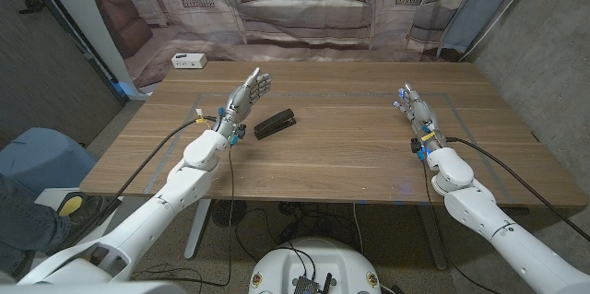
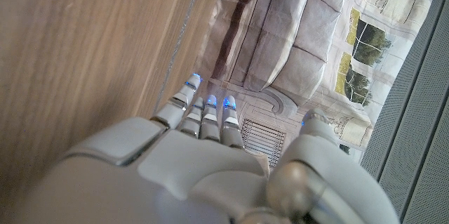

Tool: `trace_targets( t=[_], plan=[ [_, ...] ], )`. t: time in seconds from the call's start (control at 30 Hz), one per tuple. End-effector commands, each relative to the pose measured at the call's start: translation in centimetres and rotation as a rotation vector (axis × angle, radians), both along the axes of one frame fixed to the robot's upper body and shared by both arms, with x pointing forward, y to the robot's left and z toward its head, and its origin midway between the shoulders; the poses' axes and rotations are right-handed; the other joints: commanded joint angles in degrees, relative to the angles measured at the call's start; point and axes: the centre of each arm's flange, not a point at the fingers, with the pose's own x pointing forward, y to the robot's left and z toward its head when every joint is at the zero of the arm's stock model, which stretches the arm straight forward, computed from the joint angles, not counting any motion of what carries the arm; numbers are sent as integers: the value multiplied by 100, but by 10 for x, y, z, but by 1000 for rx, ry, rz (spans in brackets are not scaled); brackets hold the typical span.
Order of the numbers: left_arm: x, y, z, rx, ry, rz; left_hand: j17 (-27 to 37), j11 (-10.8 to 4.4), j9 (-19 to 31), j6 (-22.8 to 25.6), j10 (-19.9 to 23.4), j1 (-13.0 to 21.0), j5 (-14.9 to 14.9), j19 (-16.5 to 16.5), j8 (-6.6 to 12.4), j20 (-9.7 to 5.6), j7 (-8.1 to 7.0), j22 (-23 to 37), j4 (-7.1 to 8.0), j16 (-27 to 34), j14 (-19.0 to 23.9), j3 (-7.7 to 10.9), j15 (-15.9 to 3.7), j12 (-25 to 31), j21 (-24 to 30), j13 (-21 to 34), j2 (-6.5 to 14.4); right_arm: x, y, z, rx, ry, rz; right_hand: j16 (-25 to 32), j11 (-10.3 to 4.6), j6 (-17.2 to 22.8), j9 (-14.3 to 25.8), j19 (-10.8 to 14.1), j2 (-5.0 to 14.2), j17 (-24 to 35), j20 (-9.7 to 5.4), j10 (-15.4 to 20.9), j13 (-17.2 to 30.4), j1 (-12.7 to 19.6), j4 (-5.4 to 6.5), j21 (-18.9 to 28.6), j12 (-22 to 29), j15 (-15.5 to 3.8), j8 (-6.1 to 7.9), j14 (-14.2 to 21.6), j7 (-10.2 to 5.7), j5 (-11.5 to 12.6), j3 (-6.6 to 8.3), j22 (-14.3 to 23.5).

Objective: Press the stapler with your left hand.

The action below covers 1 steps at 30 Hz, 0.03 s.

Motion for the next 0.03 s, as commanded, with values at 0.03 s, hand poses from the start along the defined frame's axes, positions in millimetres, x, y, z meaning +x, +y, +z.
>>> trace_targets(
  t=[0.03],
  plan=[
    [-2, 1, 0, -2, -3, 14, 17, -28, -4, 63, 27, -48, 12, -3, 57, -7, 16, 3, 0, 33, 11, -6, -19, 35, 33, 20, -23, 1, 1, 2, 5, -3, 0, -11, -34, 11, 25, 5, 1, 13, -3, 50, 24, 16, -18, -9, -7, -31, 1, 28, -30, 1, 8, 13]
  ],
)
